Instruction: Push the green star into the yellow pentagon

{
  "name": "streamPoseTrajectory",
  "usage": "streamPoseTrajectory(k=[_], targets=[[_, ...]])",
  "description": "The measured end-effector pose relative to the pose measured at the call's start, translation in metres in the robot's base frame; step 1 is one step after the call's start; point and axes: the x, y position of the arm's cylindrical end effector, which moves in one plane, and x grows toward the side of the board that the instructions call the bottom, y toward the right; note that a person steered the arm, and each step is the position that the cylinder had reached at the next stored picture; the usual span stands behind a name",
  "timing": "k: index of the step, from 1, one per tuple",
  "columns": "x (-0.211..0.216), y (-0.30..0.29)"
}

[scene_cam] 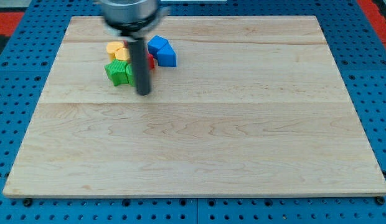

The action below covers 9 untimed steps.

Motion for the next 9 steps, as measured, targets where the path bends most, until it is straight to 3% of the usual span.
streamPoseTrajectory(k=[1, 2, 5, 6, 9], targets=[[-0.021, -0.039], [-0.045, -0.040], [-0.044, -0.058], [-0.044, -0.120], [-0.128, -0.086]])
